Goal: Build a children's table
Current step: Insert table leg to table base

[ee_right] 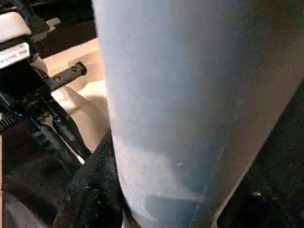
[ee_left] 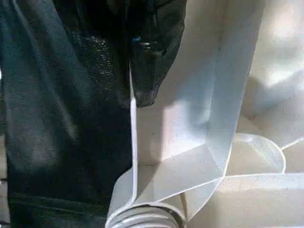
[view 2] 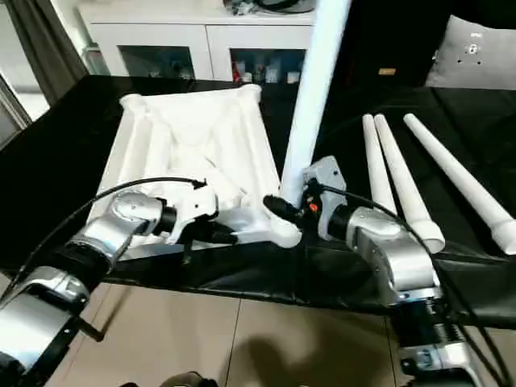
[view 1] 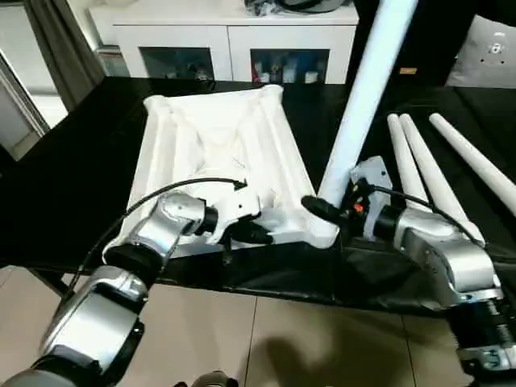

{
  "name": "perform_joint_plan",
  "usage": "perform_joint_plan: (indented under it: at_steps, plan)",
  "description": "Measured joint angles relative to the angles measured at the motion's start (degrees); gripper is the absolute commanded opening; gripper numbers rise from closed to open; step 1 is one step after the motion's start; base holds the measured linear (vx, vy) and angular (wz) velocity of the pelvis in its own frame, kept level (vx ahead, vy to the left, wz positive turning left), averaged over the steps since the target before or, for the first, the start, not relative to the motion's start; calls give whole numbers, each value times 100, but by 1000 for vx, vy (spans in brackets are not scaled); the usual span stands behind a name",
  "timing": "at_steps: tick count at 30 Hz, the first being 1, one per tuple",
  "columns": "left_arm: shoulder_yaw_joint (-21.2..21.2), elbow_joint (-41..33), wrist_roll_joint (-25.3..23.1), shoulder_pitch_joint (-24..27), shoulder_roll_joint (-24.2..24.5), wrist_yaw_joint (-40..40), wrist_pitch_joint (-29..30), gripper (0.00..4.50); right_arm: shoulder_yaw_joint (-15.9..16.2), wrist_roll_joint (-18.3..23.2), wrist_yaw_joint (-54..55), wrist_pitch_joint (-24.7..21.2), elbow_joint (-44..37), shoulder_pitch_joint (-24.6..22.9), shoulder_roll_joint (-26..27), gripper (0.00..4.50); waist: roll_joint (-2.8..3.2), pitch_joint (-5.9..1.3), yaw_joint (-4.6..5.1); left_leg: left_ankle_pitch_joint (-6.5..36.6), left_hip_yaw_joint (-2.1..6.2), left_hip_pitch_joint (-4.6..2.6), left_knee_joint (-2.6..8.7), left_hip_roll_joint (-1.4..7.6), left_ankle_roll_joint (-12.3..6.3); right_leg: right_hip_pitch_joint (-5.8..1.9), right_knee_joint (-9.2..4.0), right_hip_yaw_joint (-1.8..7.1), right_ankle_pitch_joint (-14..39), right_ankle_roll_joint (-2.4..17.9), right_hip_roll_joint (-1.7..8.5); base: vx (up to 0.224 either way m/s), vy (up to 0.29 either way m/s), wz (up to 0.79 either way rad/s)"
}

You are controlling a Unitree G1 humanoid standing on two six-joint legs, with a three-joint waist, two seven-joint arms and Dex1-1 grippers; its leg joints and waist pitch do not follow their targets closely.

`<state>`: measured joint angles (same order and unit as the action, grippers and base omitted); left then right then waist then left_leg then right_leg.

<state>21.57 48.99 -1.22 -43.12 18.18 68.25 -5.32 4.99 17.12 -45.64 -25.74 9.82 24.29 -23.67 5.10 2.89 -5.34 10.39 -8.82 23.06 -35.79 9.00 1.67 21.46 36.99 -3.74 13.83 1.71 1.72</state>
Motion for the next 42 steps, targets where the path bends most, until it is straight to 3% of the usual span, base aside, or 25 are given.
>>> perform_joint_plan:
  at_steps: [7, 9, 17, 19, 20, 29, 42]
  plan:
    - [-39, -271, -11, 157, 29, -85, 42, 0, 5, -37, -96, 53, 71, 3, -3, 190, -14, 7, -17, -1, -7, 4, 1, 0, -2, 6, 0, 1, 0, 0, 3, 0, 0, 0]
    - [-71, -259, -20, 164, -29, -164, 32, 55, 4, -95, -94, 80, 74, 3, -13, 190, -14, 7, -23, -6, -10, 3, 1, 0, -9, 5, 1, 1, 0, 0, 5, 0, 0, 0]
    - [-119, -71, -97, 181, -255, -573, -136, 98, 6, -125, -98, 102, 74, -3, -1, 190, -16, 8, -48, -14, -19, -1, 2, 0, -19, 3, 4, 0, -3, -4, 12, 0, 0, 0]
    - [-119, -17, -112, 147, -271, -577, -138, 98, 6, -126, -98, 102, 74, -3, -1, 190, -15, 8, -49, -14, -20, -1, 2, 0, -19, 3, 4, 0, -3, -4, 12, 0, 0, 0]
    - [-119, 13, -116, 133, -278, -566, -138, 72, 6, -126, -97, 102, 74, -6, -2, 190, -15, 8, -49, -14, -20, -1, 2, 0, -19, 3, 4, 0, -3, -4, 12, 0, 0, 0]
    - [-78, 257, -223, -26, -303, -309, -193, 5, 5, -148, -113, 114, 74, -9, -2, 190, -16, 8, -48, -15, -22, -2, 3, 0, -20, 1, 3, 1, -3, -4, 14, 0, 0, 0]
    - [-109, 295, -243, -81, -244, -71, -123, 0, 186, -174, -615, 152, 280, 178, -40, 190, -50, -10, 17, -14, -28, -5, 14, 0, -19, 2, 0, 0, -3, -4, 16, 0, 0, 0]
